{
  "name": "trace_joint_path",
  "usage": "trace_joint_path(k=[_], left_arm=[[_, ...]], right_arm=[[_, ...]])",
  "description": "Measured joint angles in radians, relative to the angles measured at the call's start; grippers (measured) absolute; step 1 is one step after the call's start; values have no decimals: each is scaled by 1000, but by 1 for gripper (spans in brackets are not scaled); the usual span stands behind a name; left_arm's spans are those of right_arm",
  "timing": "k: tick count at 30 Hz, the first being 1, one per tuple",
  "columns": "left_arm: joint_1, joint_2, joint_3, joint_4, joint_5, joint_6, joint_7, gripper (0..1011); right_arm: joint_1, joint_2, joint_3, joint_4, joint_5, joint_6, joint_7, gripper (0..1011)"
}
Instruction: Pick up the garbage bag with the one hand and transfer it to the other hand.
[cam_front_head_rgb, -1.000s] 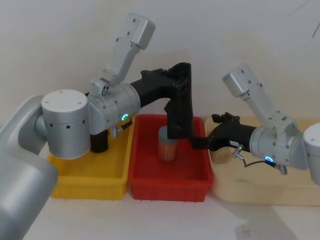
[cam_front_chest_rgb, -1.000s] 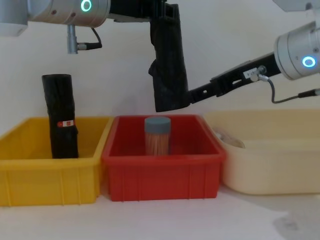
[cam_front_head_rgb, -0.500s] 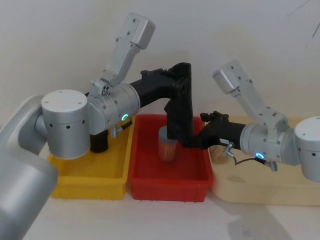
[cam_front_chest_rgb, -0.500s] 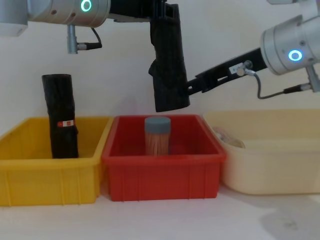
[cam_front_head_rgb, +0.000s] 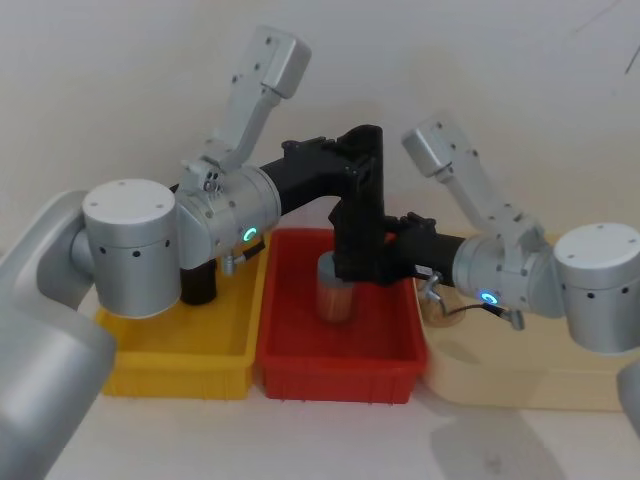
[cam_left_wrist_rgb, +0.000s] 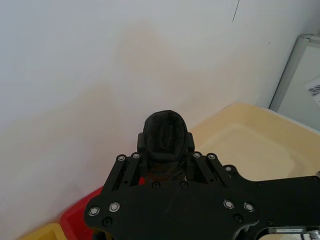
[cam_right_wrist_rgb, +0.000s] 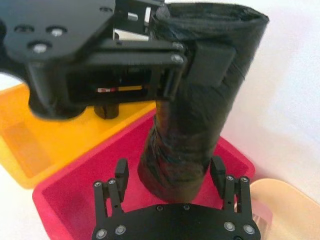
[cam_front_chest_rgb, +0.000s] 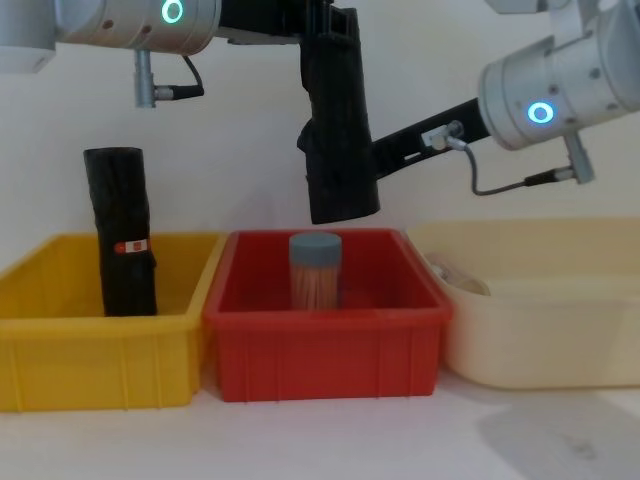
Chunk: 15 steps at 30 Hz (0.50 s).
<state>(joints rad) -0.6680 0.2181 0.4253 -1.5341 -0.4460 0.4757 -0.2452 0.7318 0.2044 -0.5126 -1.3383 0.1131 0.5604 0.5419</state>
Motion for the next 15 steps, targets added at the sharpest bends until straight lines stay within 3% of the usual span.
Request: trace_joint_path(k=[11,15], left_arm=[[0,0,0,0,0,0,0,377],[0,0,0,0,0,0,0,377]], right_arm=[[27,-42,-8,54,6,-19,-24,1001],[32,-49,-10,64,8,-22,-28,938]])
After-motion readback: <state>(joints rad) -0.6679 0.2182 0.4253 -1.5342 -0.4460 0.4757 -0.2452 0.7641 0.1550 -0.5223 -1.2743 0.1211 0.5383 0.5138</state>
